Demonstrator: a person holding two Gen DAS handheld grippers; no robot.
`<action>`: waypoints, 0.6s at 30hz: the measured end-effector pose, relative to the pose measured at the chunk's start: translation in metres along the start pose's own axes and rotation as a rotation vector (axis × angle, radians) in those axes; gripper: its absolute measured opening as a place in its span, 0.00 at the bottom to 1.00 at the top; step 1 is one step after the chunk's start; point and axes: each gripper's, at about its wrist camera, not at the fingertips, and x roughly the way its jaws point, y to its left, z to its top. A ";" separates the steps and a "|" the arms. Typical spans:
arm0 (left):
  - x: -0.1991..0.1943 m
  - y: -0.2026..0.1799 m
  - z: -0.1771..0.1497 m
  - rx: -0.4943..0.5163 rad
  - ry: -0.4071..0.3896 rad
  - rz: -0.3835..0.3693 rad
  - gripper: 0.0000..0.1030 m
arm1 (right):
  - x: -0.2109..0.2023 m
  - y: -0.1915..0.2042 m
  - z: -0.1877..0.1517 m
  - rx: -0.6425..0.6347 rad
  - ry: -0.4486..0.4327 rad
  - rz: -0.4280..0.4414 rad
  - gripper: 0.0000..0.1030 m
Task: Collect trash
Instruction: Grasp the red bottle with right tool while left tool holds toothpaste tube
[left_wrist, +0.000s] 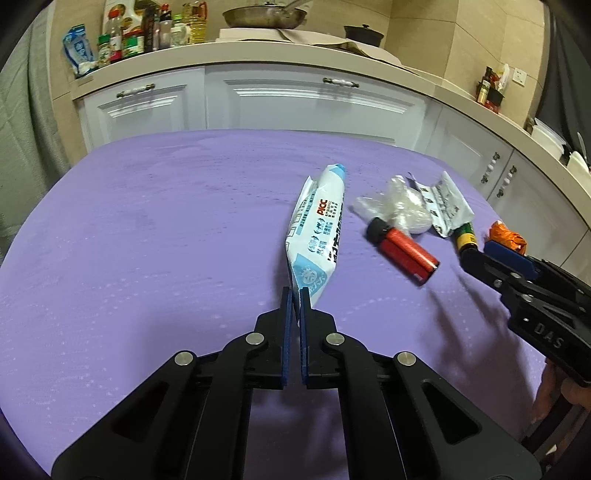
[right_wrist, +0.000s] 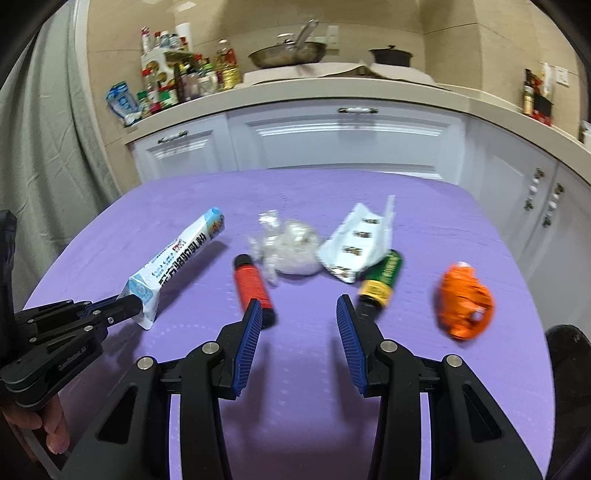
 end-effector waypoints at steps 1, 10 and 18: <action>-0.001 0.004 0.000 -0.004 -0.001 0.003 0.03 | 0.002 0.003 0.000 -0.004 0.004 0.004 0.41; -0.005 0.028 -0.001 -0.036 -0.005 0.018 0.03 | 0.027 0.022 0.007 -0.038 0.063 0.022 0.41; -0.009 0.042 -0.002 -0.045 -0.011 0.032 0.03 | 0.043 0.030 0.007 -0.066 0.122 0.022 0.32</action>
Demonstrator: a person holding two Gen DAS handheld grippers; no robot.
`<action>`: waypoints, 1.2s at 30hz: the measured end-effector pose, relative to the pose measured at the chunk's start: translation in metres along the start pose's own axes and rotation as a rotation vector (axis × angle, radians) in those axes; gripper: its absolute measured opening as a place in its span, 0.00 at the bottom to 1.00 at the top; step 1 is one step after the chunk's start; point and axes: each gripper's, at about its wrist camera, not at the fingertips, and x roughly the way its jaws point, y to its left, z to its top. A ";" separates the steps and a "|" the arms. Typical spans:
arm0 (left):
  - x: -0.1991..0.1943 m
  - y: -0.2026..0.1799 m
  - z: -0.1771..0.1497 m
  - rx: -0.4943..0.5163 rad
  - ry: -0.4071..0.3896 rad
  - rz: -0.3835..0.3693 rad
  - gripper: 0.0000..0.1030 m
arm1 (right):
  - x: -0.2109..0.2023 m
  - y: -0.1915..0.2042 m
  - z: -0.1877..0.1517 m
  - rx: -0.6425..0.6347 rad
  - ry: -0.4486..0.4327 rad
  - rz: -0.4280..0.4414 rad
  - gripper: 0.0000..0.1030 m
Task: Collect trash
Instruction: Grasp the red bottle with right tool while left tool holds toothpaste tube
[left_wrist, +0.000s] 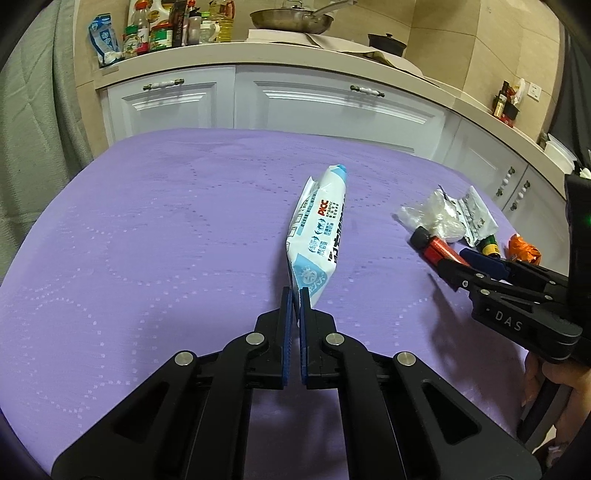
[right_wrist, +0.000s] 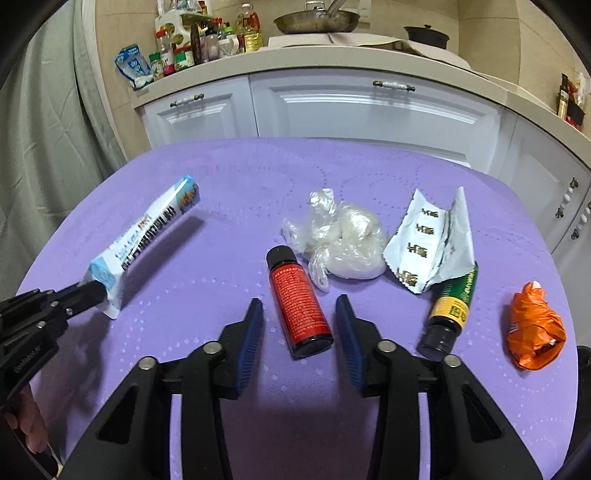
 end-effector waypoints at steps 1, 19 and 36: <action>0.000 0.002 0.000 -0.001 0.001 0.002 0.03 | 0.001 0.001 0.000 -0.003 0.004 0.000 0.26; -0.006 0.003 -0.004 0.004 -0.012 0.020 0.03 | -0.023 -0.003 -0.006 0.016 -0.054 -0.014 0.24; -0.026 -0.019 -0.005 0.038 -0.048 -0.018 0.03 | -0.074 -0.029 -0.028 0.080 -0.133 -0.076 0.24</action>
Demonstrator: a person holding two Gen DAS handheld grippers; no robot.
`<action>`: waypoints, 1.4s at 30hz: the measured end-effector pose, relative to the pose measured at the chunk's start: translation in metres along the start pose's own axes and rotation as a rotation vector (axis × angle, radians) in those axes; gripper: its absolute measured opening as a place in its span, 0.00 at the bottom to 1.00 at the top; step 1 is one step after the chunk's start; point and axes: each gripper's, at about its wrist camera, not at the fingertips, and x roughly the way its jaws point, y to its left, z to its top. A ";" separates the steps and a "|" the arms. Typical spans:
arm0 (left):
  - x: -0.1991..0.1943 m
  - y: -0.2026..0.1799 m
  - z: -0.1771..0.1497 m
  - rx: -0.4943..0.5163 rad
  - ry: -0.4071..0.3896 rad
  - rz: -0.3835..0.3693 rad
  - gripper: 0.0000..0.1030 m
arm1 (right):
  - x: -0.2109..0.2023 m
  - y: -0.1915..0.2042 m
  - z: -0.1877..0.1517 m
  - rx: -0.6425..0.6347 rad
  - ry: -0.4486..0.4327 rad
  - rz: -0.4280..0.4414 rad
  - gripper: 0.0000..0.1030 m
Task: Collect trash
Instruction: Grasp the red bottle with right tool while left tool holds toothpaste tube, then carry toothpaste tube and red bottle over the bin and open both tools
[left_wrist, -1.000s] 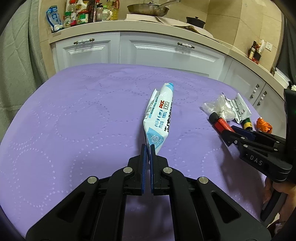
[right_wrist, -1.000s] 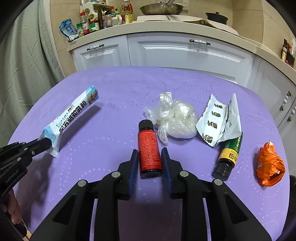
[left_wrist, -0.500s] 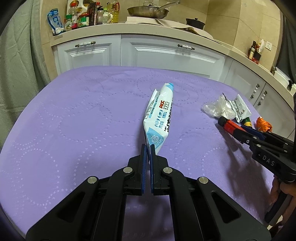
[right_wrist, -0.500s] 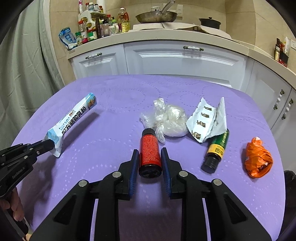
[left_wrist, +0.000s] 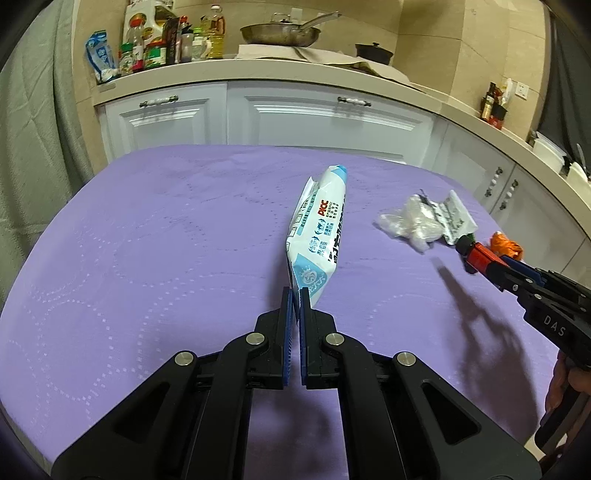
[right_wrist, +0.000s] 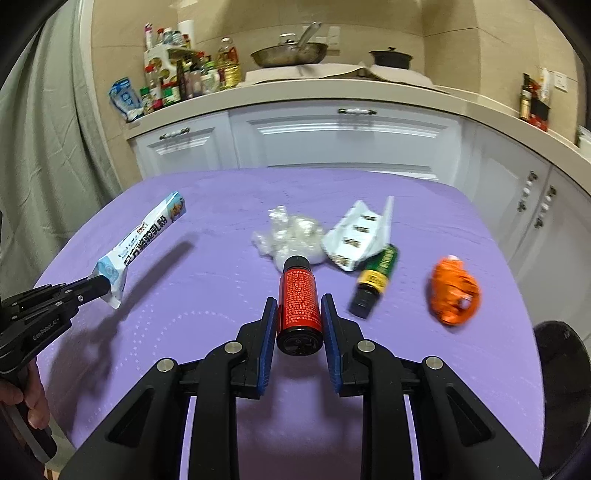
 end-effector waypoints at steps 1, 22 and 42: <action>-0.001 -0.003 0.000 0.004 -0.001 -0.004 0.03 | -0.003 -0.003 -0.001 0.005 -0.005 -0.008 0.24; -0.012 -0.152 0.000 0.218 -0.035 -0.258 0.03 | -0.097 -0.117 -0.036 0.212 -0.130 -0.275 0.24; -0.016 -0.297 -0.004 0.422 -0.059 -0.452 0.03 | -0.161 -0.216 -0.076 0.388 -0.195 -0.488 0.24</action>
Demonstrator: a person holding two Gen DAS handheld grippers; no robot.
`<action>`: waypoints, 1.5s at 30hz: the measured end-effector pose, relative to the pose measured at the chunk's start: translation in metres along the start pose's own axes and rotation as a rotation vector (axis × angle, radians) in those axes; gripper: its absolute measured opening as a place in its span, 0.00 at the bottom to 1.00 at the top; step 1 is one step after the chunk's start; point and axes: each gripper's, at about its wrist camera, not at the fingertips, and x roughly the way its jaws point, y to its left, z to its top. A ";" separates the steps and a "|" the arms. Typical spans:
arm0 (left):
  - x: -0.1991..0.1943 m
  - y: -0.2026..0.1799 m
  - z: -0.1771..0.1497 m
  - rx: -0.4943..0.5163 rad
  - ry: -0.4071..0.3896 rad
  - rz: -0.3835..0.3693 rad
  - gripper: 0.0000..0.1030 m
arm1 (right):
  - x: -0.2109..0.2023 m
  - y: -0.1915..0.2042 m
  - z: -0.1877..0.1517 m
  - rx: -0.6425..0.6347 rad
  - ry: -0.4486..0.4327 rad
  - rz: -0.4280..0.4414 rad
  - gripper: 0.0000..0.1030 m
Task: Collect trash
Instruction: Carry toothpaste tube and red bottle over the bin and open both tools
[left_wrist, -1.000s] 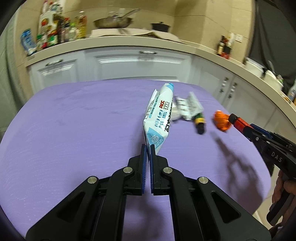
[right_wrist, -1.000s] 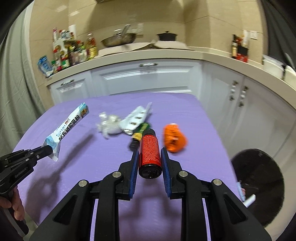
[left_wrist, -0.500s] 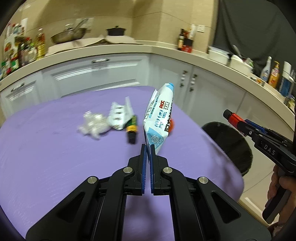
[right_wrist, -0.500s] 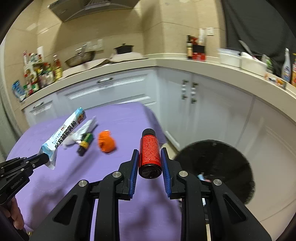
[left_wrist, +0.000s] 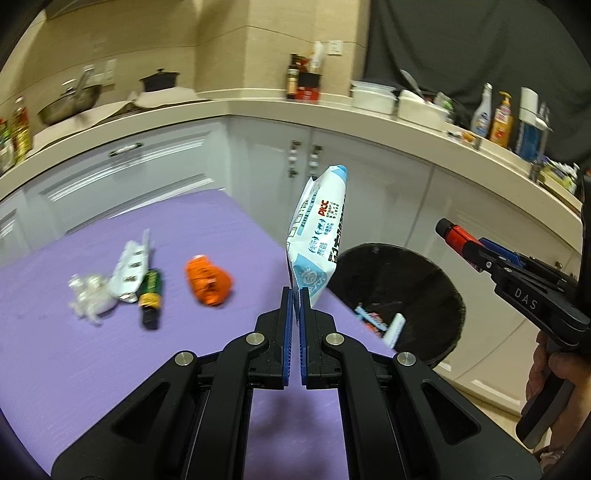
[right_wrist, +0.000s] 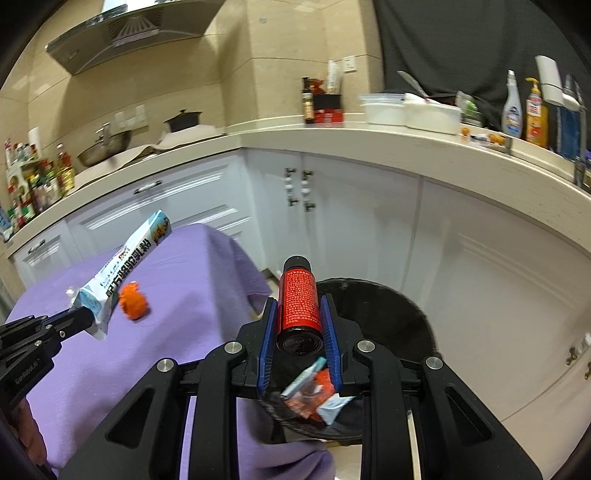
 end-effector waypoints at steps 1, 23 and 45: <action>0.003 -0.006 0.000 0.009 0.001 -0.007 0.03 | 0.001 -0.005 0.000 0.007 -0.001 -0.010 0.24; 0.078 -0.074 0.023 0.116 0.059 -0.081 0.03 | 0.032 -0.057 -0.001 0.077 0.013 -0.092 0.24; 0.109 -0.073 0.021 0.087 0.113 -0.081 0.20 | 0.046 -0.072 -0.010 0.122 0.035 -0.121 0.38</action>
